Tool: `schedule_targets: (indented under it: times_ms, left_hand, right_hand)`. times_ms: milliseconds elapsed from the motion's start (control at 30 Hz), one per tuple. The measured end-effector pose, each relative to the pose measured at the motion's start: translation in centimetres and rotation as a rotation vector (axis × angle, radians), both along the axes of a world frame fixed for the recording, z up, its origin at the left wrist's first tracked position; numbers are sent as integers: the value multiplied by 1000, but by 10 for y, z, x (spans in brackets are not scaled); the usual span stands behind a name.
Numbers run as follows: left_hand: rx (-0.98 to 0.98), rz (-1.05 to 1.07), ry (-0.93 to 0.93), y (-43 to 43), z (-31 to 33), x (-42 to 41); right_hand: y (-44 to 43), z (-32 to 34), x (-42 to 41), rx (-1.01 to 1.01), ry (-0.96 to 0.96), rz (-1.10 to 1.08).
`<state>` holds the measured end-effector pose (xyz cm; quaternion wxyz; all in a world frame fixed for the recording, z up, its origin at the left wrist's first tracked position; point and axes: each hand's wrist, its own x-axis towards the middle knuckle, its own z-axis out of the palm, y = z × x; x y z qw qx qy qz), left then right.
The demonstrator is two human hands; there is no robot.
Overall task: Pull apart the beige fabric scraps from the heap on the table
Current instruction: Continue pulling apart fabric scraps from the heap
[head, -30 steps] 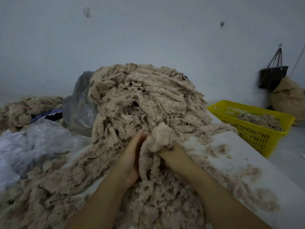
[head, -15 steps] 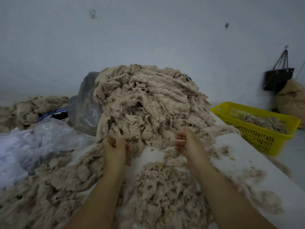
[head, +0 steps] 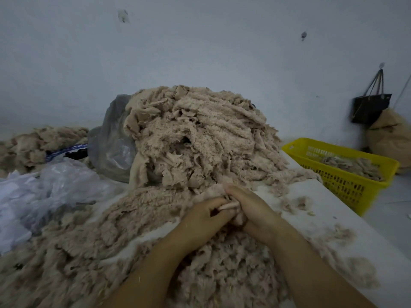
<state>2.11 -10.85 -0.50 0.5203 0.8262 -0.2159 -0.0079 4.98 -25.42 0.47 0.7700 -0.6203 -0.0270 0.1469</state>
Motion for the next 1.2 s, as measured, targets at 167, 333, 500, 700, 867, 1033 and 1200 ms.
schedule_targets:
  times_ms: [167,333,500,700,867,1033,1200]
  left_hand:
    - [-188,149,125,5,4,-3]
    - [-755,281,327,17,8,10]
    - [-1379,237,485,34,13,20]
    - [-1178,293,405,28,13,16]
    - [-423,393,89,5,5,3]
    - [-448,96,254,6,-4,6]
    - [-182,188,84,6,1,5]
  right_hand:
    - [10,-2,-3,21,-171,24]
    - [10,1,-7,11,-267,55]
    - [8,3,-5,-17,-181,-58]
    - [-10,6,4,387,-14,-101]
    - [16,-3,-1,38,-248,91]
    - [8,-7,-3,-79,-306,192]
    - [5,-10,3,-115,-308,75]
